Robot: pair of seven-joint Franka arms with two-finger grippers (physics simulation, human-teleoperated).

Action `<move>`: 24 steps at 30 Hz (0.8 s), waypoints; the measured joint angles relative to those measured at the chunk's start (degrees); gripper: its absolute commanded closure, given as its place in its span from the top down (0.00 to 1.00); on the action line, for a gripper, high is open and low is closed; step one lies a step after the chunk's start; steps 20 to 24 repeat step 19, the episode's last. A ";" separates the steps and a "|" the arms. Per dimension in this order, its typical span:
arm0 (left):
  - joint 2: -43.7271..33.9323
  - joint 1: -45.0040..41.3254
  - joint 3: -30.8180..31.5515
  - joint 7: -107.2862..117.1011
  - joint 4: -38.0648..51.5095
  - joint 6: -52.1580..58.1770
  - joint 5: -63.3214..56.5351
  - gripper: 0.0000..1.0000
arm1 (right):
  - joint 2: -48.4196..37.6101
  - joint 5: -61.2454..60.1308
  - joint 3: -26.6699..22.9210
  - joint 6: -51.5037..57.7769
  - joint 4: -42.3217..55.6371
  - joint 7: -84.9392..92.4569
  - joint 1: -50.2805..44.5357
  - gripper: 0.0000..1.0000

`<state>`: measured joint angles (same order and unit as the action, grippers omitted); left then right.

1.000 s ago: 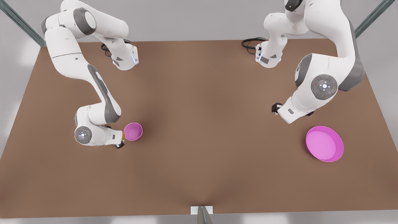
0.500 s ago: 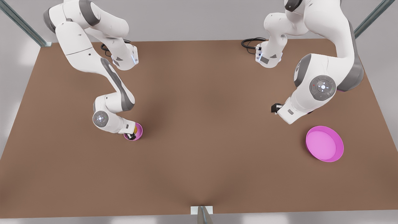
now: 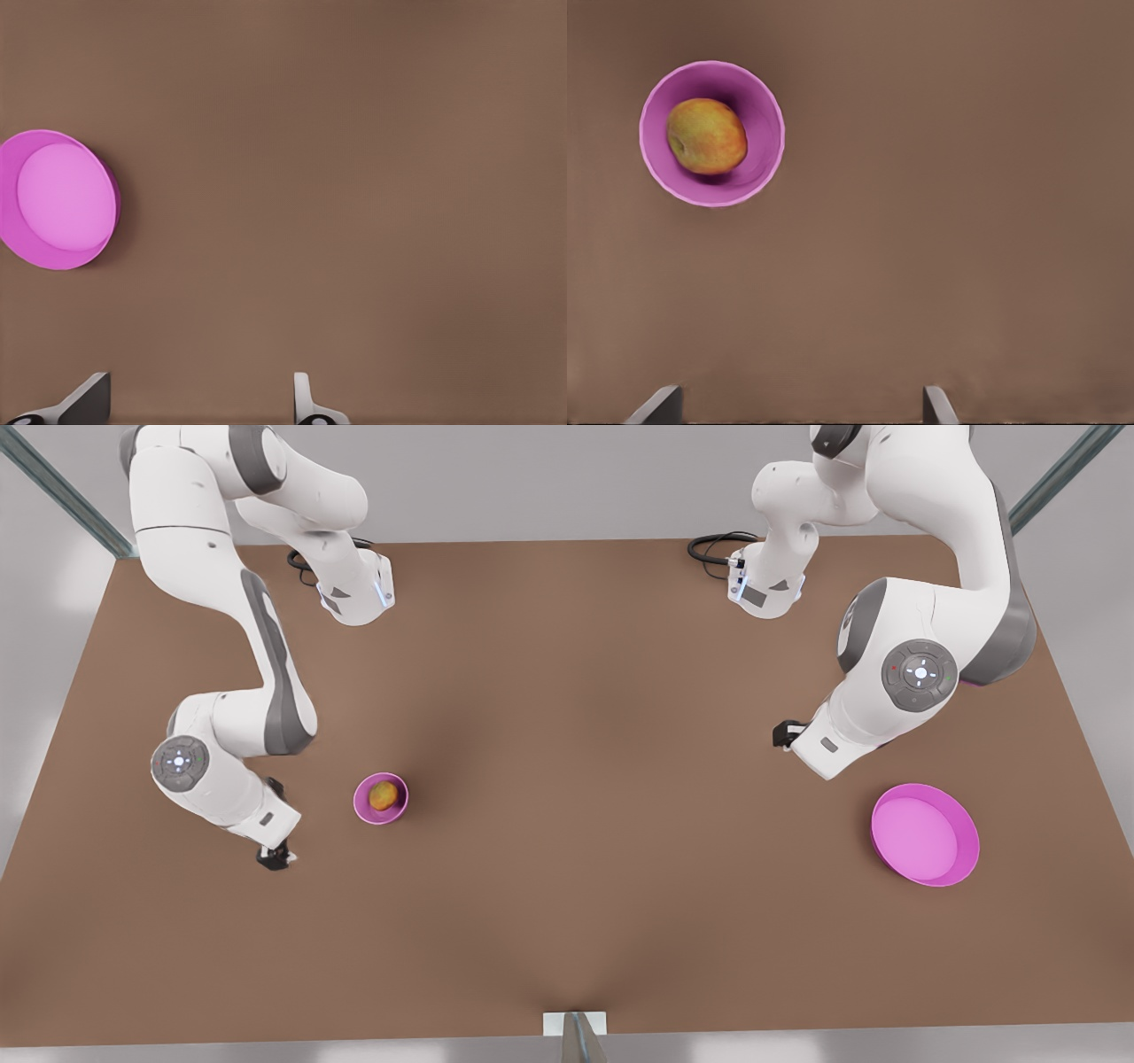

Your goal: Use the left arm to pick up the apple from the plate, transfer it to the gripper of the right arm, and then use the right arm to place it into the bowl

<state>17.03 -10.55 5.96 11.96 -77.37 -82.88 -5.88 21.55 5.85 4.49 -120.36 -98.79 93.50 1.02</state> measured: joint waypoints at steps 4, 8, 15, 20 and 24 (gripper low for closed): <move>0.00 0.04 0.00 0.23 0.00 0.03 0.12 1.00 | -0.72 0.29 -3.20 13.75 10.69 -17.17 -1.23 1.00; 0.00 -0.11 -0.08 0.41 0.00 0.05 0.21 1.00 | -8.19 -2.42 -5.54 25.80 13.85 -32.39 -3.18 1.00; 0.00 0.01 -0.26 0.62 0.01 0.06 0.14 1.00 | -14.19 -4.28 -6.34 34.56 10.14 -53.59 -3.82 1.00; 0.00 0.23 -0.35 0.65 0.08 0.06 0.12 1.00 | -14.13 -4.49 -6.41 36.21 10.23 -62.47 -3.47 1.00; 0.00 0.23 -0.35 0.65 0.08 0.06 0.12 1.00 | -14.13 -4.49 -6.41 36.21 10.23 -62.47 -3.47 1.00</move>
